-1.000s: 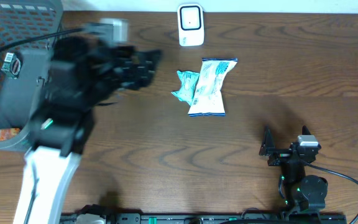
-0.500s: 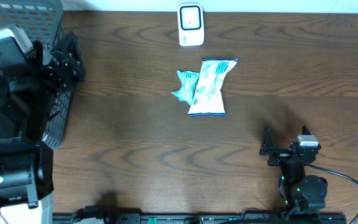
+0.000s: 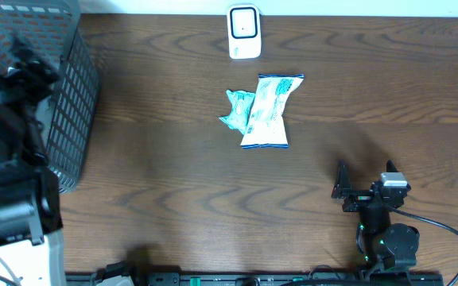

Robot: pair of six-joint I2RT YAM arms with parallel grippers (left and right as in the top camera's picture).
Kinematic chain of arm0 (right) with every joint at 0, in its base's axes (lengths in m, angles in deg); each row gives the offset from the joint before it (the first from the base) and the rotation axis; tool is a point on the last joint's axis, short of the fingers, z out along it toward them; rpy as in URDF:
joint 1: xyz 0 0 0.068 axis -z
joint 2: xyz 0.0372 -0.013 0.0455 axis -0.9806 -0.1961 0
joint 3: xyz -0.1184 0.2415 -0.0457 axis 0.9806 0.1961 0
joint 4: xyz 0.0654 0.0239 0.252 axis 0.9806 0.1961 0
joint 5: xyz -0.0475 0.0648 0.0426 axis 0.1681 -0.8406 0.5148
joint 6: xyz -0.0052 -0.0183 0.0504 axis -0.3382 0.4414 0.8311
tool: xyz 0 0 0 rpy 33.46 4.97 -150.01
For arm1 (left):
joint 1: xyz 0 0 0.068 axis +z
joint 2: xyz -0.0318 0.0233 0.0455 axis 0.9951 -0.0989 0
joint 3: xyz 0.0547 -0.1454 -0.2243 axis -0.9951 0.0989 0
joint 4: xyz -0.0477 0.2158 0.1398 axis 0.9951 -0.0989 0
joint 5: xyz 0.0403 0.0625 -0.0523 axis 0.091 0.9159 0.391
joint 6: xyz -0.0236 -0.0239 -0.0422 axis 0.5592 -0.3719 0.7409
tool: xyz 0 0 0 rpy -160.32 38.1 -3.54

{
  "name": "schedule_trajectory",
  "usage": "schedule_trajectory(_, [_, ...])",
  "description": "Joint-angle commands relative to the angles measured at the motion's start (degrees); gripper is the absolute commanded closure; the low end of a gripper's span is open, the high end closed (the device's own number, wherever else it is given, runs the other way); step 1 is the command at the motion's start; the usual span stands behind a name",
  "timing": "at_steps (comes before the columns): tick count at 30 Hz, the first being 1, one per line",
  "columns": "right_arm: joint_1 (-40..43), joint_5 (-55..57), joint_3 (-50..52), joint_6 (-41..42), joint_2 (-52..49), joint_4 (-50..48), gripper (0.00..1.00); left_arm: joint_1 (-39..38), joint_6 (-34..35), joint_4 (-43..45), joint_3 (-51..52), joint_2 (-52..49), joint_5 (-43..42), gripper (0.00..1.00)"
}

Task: Scan the item barcode
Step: 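Reach the left gripper into the grey basket again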

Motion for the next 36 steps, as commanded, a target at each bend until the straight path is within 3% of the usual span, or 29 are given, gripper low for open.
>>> schedule_trajectory(1, [0.5,0.1,0.1,-0.5,0.2,0.2,0.01,7.1,-1.4,0.0,-0.6,-2.8,2.8,0.10])
schedule_trajectory(13, [0.5,0.1,0.1,-0.5,0.2,0.2,0.01,24.9,-1.5,-8.0,-0.6,-13.7,2.1,0.09])
schedule_trajectory(22, [0.5,0.1,0.1,-0.5,0.2,0.2,0.01,25.8,-1.4,-18.6,-0.6,-22.6,-3.7,0.02])
schedule_trajectory(27, [0.5,0.1,0.1,-0.5,0.2,0.2,0.01,25.8,0.3,-19.3,-0.6,-29.2,-8.3,0.02])
schedule_trajectory(34, [0.5,0.1,0.1,-0.5,0.2,0.2,0.01,25.8,0.5,-19.4,-0.6,-35.8,-8.3,0.02])
schedule_trajectory(36, [0.5,0.1,0.1,-0.5,0.2,0.2,0.01,25.8,4.3,-19.5,-0.6,-36.0,-8.5,0.01])
